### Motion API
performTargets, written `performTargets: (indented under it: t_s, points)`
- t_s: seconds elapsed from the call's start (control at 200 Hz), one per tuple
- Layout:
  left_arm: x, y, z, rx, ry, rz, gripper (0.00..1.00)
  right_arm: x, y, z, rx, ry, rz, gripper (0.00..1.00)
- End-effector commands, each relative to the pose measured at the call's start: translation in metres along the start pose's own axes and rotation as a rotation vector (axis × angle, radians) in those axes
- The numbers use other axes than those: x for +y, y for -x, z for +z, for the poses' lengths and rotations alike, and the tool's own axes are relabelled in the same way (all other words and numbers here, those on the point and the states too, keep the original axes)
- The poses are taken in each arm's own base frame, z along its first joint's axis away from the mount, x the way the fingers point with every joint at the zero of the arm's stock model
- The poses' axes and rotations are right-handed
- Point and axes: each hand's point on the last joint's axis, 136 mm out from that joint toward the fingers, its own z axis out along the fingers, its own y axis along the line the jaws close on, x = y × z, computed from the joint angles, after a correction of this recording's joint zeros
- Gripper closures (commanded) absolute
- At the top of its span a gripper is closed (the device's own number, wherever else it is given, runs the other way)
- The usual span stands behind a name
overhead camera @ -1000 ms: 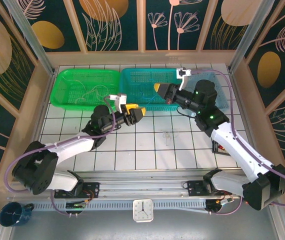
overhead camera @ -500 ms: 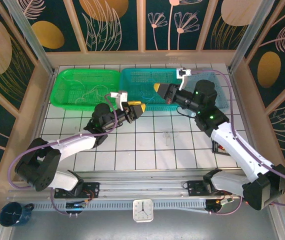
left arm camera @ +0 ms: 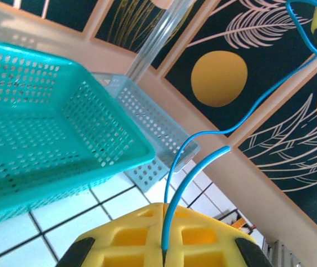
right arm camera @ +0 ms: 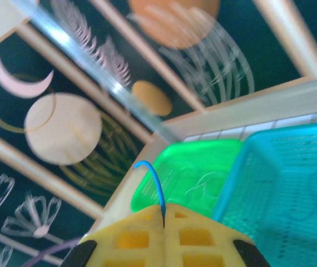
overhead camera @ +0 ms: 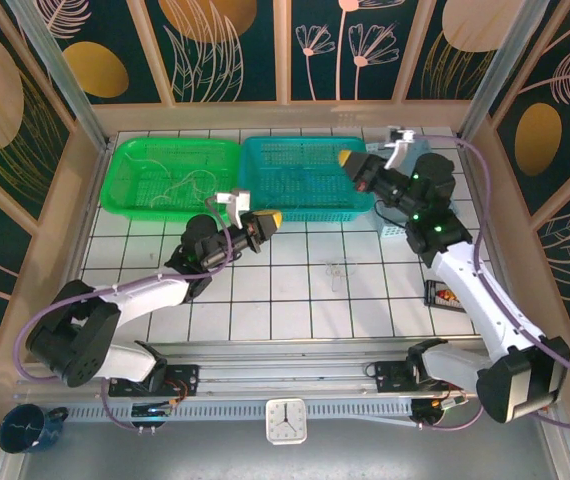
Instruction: Untangle the cables
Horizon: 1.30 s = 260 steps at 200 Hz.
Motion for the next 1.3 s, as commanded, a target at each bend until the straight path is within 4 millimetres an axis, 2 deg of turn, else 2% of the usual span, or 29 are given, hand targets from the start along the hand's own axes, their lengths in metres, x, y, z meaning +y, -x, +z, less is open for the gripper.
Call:
performTargets:
  t_s: [0.0, 0.21, 0.375, 0.51, 0.59, 0.801, 0.966, 0.981, 1.131, 1.176, 1.196, 1.221, 1.296]
  points:
    - [0.003, 0.005, -0.015, -0.048, 0.026, 0.024, 1.00, -0.010, 0.033, -0.021, -0.125, -0.022, 0.007, 1.00]
    - [0.014, 0.008, -0.034, -0.089, 0.087, 0.022, 1.00, -0.061, 0.051, -0.050, -0.232, -0.144, 0.073, 1.00]
    - [0.021, 0.018, -0.042, -0.123, 0.127, 0.027, 1.00, -0.096, 0.052, -0.071, -0.290, -0.238, 0.126, 1.00]
    - [0.027, 0.026, -0.047, -0.148, 0.160, 0.031, 1.00, -0.117, 0.052, -0.087, -0.333, -0.298, 0.164, 1.00]
    - [0.027, 0.030, -0.047, -0.159, 0.163, 0.038, 1.00, -0.119, 0.050, -0.088, -0.331, -0.289, 0.171, 1.00]
    - [0.024, 0.042, -0.032, -0.156, 0.153, 0.060, 1.00, -0.116, 0.037, -0.065, -0.262, -0.241, 0.175, 1.00]
    - [0.034, 0.060, -0.001, -0.113, 0.200, 0.104, 1.00, -0.114, 0.020, -0.029, -0.181, -0.228, 0.156, 1.00]
    - [0.032, 0.067, 0.003, -0.118, 0.198, 0.112, 1.00, -0.115, 0.019, -0.026, -0.177, -0.232, 0.151, 1.00]
    - [0.061, 0.086, 0.034, -0.085, 0.277, 0.133, 1.00, -0.126, 0.005, 0.016, -0.099, -0.260, 0.123, 1.00]
    - [0.071, 0.090, 0.044, -0.072, 0.300, 0.136, 1.00, -0.132, 0.000, 0.029, -0.076, -0.268, 0.122, 1.00]
    - [0.078, 0.085, 0.046, -0.052, 0.315, 0.131, 1.00, -0.136, -0.002, 0.034, -0.064, -0.274, 0.125, 1.00]
    - [0.078, 0.096, 0.053, -0.063, 0.314, 0.141, 1.00, -0.140, -0.005, 0.041, -0.051, -0.278, 0.127, 1.00]
    - [0.093, 0.098, 0.066, -0.034, 0.351, 0.153, 1.00, -0.152, -0.013, 0.059, -0.012, -0.285, 0.138, 1.00]
